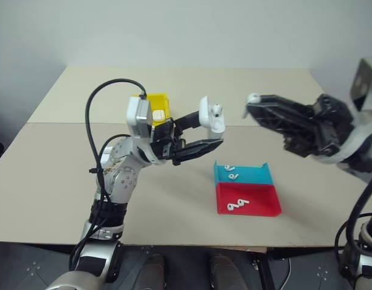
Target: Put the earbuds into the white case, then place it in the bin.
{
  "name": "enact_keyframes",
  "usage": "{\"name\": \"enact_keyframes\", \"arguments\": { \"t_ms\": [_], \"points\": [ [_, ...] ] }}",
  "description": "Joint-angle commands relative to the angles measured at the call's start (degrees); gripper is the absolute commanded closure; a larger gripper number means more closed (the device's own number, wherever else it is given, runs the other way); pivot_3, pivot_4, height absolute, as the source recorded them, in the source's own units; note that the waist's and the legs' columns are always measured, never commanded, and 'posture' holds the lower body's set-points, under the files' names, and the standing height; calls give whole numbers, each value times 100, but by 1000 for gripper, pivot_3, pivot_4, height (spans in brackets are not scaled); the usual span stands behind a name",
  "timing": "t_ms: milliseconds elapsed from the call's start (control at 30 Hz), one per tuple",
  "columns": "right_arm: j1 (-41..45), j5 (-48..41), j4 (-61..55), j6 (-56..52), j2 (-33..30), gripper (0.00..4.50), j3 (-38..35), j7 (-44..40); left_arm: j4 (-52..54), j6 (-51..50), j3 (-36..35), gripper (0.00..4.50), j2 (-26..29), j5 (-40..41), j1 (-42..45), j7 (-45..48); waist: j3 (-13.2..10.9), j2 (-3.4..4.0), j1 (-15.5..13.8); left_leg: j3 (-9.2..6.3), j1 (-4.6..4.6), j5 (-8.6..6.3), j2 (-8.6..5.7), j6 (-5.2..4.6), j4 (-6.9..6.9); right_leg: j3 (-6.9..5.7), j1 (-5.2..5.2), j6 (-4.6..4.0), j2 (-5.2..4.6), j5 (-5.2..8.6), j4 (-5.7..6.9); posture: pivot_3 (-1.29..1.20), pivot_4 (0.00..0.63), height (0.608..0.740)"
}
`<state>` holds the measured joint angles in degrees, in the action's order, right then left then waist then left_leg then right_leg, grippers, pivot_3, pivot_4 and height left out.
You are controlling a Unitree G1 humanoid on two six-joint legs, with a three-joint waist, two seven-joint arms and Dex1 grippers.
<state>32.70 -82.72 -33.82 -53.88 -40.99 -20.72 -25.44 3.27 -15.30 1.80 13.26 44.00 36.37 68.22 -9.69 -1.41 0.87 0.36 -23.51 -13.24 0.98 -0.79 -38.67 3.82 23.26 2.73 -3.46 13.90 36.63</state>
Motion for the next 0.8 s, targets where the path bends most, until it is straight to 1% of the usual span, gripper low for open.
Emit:
{"name": "enact_keyframes", "arguments": {
  "t_ms": [33,267,433,600,667,700,800],
  "points": [
    [164,-437,-165,238,-24,3870,144,498,-23,27,-11,1735,-13,-9,164,117,0,0,-1,0,0,0,0,0,0,0,0,0,0,0,0,0,150,740],
    [49,-677,-318,359,-219,3870,349,811,6,-52,-17,1735,6,7,147,182,0,0,-2,-2,-6,0,2,-1,0,-2,2,0,1,0,-6,0,150,740],
    [-67,-451,-481,416,-303,3870,526,864,61,-107,10,1735,11,7,129,210,0,0,-2,-4,-9,-1,2,-1,0,-5,2,0,1,0,-9,0,150,740],
    [-110,-187,-550,458,-424,3870,688,695,96,-124,-15,1735,0,6,100,224,0,0,-2,-4,-8,-1,2,-1,-1,-6,2,0,1,0,-7,0,150,740],
    [-128,-85,-526,462,-494,3150,706,605,114,-110,-10,1735,-17,3,88,215,0,0,-3,-4,-10,-1,2,-1,-1,-6,2,0,2,0,-9,0,150,740],
    [-148,-41,-515,466,-526,2930,702,556,131,-104,-3,1735,-28,-2,78,208,0,0,-3,-3,-10,-1,2,-1,-1,-6,2,0,1,0,-9,0,150,740],
    [-212,77,-516,487,-645,1871,665,343,181,-89,6,1735,-51,-21,49,188,0,0,-4,-4,-12,-1,2,-2,-1,-6,2,0,1,0,-12,0,150,740]
  ]
}}
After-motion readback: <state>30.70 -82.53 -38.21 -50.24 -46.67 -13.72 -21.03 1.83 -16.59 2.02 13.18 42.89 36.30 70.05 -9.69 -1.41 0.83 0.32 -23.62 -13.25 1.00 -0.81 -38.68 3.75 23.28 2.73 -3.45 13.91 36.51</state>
